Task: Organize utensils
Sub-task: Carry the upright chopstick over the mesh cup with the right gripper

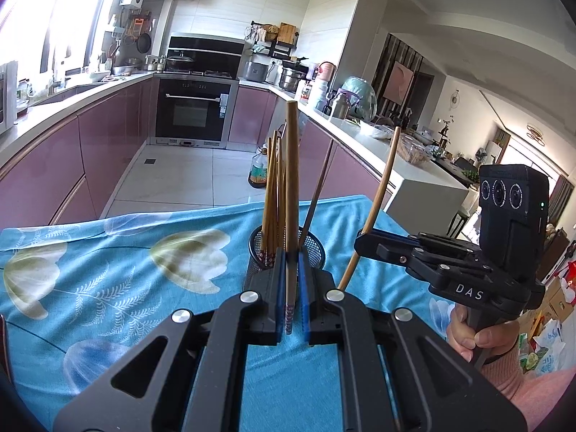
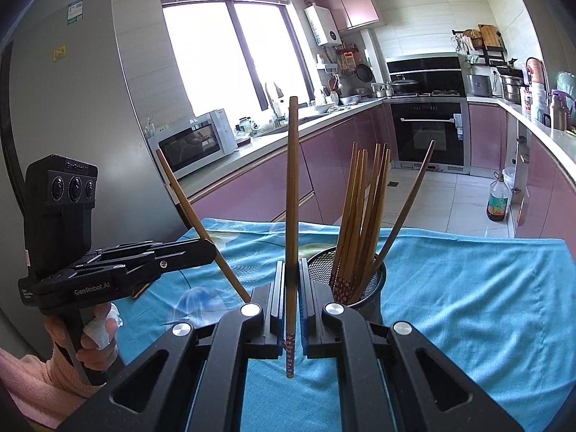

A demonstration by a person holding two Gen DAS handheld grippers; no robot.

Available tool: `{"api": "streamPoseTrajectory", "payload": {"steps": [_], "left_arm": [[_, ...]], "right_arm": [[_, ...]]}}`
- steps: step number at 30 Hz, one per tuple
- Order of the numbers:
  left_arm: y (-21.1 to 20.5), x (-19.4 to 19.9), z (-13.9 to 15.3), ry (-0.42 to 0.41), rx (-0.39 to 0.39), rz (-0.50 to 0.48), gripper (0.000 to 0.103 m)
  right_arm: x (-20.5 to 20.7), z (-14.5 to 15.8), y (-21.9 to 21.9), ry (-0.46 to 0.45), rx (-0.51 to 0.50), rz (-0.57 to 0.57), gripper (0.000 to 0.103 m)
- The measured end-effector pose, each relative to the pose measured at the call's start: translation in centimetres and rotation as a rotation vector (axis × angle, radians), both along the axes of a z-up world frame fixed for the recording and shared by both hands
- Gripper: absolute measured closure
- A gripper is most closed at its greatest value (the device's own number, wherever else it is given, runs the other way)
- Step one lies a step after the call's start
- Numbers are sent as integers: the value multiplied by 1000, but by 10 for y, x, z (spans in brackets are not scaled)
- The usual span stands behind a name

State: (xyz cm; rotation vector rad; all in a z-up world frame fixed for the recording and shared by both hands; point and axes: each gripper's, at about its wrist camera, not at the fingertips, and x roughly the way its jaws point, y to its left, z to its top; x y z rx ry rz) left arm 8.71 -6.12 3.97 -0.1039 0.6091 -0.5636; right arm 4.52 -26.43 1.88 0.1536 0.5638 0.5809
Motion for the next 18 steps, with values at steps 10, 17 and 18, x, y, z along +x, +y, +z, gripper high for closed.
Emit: {"api": "streamPoseTrajectory", "payload": {"steps": [10,17,18], "left_arm": [[-1,2,4,-12,1,-4,96],[-2,3,7,-22,0,-11,96],[-3,3,7,-23,0,-13,96]], "right_arm": [[3,5,-3,-10,-2,-5,97],[2,6,-4,-21,-3,-9,97],[2,6,-5,-22,-3,-10,97]]}}
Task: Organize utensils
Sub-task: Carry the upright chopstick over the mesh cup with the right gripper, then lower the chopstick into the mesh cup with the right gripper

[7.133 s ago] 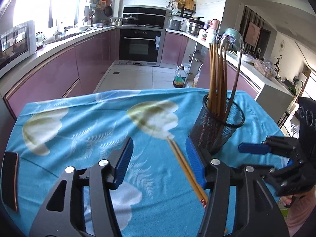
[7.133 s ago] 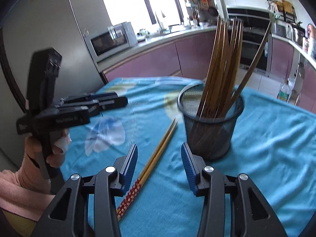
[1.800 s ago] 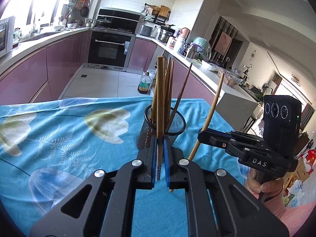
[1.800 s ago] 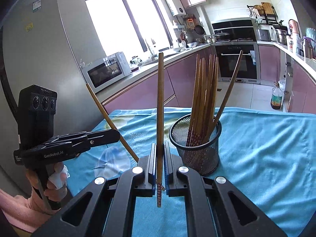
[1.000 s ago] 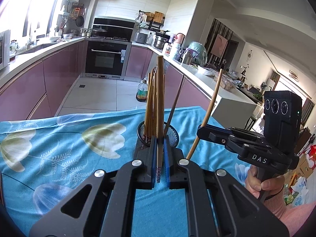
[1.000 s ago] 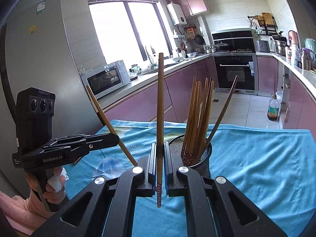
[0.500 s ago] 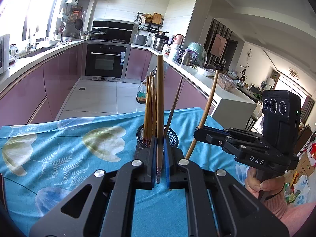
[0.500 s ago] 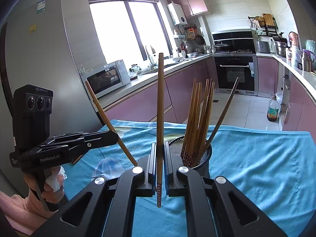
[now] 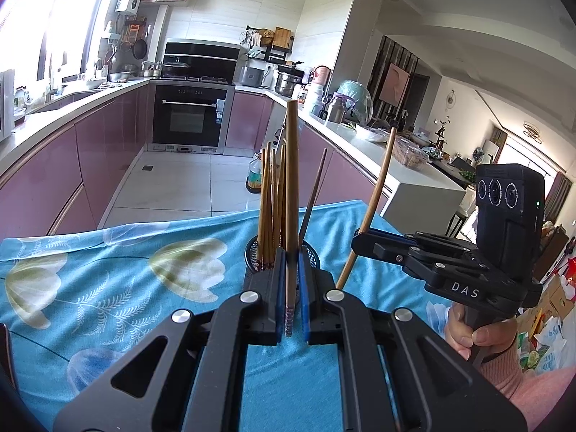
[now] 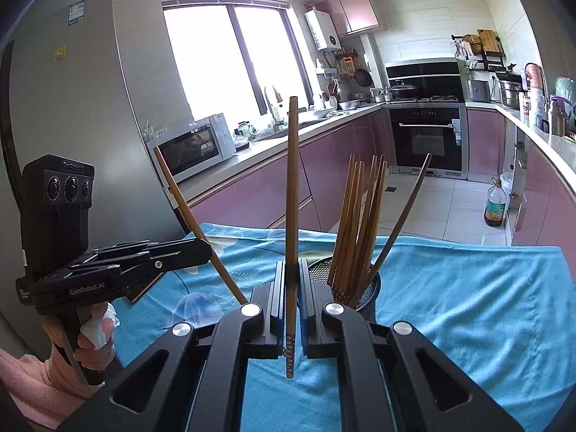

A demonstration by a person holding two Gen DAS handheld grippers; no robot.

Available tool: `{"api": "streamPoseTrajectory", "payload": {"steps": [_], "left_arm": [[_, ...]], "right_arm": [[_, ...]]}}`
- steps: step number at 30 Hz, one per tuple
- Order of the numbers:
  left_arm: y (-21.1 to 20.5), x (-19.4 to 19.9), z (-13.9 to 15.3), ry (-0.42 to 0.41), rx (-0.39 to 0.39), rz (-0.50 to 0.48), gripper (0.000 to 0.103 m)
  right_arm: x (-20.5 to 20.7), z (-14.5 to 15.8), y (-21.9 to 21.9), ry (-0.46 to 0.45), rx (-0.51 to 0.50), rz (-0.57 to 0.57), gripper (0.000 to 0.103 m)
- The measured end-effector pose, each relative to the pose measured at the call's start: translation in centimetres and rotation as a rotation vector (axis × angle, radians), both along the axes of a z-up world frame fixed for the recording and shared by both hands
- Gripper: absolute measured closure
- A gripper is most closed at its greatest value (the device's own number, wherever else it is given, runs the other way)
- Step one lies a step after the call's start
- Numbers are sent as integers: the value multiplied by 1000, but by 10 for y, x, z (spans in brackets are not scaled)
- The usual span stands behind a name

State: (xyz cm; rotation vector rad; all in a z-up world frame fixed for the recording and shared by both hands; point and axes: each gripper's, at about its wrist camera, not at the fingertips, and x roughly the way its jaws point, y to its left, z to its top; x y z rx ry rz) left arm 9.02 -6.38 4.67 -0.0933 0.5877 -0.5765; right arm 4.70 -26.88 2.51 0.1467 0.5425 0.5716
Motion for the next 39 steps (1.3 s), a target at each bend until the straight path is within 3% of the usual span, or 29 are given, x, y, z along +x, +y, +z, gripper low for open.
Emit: {"api": "streamPoseTrajectory", "payload": {"steps": [39], "left_arm": [[-10,7,30,-96,3,3,96]], "right_arm": [[11,31,-3,-87,9,-16,97]]}}
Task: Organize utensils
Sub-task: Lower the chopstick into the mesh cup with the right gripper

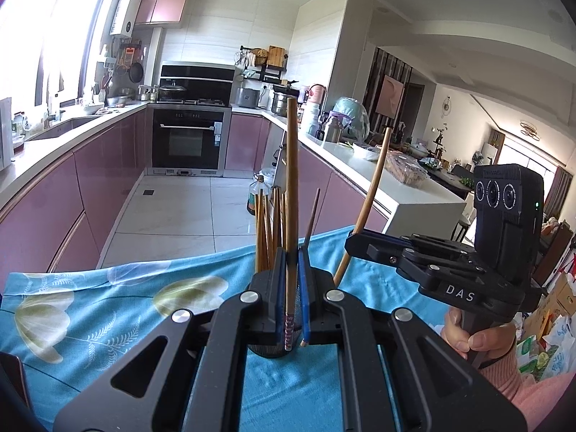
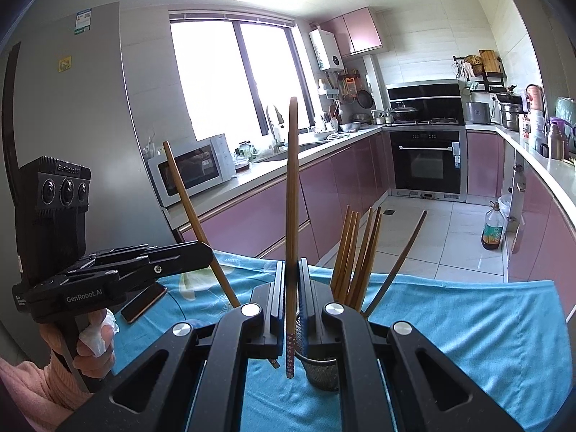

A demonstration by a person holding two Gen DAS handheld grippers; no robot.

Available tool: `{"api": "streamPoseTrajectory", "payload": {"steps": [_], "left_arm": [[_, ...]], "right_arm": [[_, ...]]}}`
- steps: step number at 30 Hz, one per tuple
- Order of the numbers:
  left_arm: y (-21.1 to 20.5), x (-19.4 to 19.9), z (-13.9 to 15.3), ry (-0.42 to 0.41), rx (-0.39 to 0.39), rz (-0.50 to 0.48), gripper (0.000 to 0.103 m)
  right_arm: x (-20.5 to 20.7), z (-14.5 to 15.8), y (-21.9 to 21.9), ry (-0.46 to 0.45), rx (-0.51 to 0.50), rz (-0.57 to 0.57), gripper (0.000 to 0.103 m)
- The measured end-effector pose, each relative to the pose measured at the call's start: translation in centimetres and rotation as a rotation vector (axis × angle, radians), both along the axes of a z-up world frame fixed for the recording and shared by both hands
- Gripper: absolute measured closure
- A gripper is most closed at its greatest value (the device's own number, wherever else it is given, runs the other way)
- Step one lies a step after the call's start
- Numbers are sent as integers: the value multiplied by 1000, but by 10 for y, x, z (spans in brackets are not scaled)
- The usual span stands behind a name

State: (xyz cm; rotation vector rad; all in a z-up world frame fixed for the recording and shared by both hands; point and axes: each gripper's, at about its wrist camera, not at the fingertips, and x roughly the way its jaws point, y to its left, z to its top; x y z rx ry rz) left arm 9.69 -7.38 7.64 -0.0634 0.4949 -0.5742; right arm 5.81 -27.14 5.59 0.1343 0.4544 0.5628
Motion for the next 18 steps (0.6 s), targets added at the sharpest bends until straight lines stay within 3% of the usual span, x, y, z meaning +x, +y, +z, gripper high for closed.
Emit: {"api": "streamPoseTrajectory", "payload": {"steps": [18], "left_arm": [[-11,3,15,-25,-6,16,96]], "right_arm": [[11,7,-3,-12,13,-33,97]]}}
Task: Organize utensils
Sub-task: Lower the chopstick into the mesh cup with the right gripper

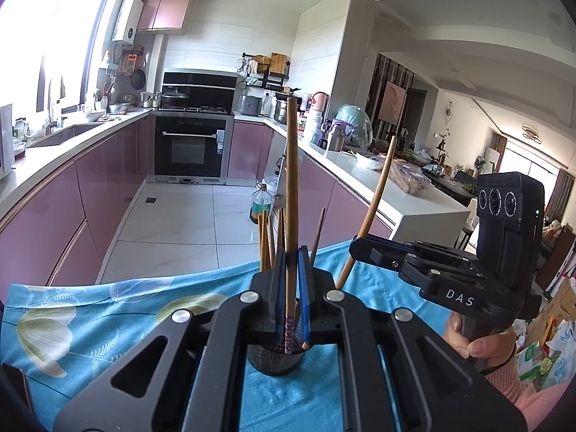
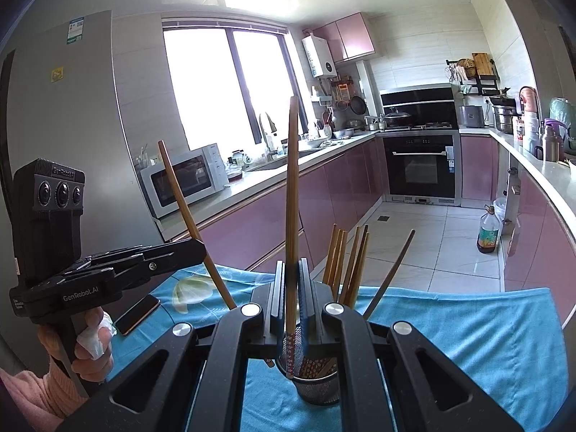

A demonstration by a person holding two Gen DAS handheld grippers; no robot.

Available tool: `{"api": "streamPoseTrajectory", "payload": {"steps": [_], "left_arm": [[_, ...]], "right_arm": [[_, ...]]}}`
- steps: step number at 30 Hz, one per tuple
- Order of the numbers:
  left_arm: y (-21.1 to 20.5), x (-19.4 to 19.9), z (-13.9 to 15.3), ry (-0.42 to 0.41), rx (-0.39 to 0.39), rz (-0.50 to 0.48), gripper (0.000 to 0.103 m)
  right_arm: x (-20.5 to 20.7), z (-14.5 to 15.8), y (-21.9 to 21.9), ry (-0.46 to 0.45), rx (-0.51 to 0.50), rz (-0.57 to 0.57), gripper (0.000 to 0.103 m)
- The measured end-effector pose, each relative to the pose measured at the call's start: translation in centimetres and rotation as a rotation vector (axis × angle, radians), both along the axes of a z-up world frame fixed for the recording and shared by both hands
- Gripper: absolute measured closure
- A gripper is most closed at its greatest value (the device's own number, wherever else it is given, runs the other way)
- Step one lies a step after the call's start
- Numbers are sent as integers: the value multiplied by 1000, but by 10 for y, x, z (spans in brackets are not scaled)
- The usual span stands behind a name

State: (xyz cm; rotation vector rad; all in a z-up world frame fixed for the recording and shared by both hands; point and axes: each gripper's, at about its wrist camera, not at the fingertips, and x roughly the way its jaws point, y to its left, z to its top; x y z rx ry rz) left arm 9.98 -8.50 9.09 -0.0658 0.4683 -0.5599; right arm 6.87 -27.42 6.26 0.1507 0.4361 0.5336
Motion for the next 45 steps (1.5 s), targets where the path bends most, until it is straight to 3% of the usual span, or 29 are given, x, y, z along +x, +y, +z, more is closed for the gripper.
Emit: {"api": "streamPoseTrajectory", "payload": {"steps": [45], "left_arm": [[-18,33,-11,80,55,25,96]], "right_arm": [[34,-27,10,99,-26,-42,97]]}}
